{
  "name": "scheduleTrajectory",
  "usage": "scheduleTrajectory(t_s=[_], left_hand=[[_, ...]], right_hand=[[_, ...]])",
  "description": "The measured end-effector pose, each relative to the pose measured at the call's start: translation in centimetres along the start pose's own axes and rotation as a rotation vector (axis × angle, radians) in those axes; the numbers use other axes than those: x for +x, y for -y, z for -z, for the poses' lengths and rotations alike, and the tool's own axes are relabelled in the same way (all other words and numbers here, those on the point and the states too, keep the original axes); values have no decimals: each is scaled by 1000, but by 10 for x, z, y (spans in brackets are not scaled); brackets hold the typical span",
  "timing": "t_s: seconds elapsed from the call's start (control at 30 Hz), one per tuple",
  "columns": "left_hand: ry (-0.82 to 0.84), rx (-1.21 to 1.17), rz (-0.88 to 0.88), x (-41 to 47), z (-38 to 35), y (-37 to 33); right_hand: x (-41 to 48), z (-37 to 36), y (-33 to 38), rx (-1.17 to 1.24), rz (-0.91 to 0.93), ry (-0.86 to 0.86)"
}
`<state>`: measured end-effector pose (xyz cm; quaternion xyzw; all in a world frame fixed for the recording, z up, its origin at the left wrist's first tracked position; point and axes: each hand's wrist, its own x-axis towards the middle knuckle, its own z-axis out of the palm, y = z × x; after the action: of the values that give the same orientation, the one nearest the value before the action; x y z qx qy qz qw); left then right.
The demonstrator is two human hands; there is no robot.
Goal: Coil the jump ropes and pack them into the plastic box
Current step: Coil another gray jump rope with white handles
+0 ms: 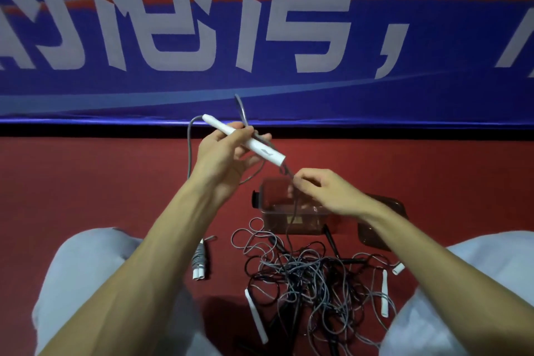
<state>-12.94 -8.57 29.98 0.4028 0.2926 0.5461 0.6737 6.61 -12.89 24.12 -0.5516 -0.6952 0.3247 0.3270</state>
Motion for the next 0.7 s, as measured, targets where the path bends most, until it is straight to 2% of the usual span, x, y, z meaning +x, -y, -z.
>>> scheduleTrajectory(t_s=[0.1, 0.17, 0.33, 0.47, 0.6, 0.7], left_hand=[[-119, -181, -81, 5, 9, -12], [-183, -220, -155, 8, 14, -18], [-244, -77, -149, 10, 12, -5], [-307, -86, -42, 14, 6, 11], [-252, 68, 34, 15, -3, 26], [-163, 308, 61, 15, -8, 39]], right_hand=[[2, -4, -7, -208, 6, -2], [3, -5, -10, -238, -20, 10], [-1, -2, -7, -101, -110, -13], [-5, 11, -6, 175, -133, -128], [-10, 26, 5, 344, -95, -240], [-15, 36, 12, 432, -45, -320]])
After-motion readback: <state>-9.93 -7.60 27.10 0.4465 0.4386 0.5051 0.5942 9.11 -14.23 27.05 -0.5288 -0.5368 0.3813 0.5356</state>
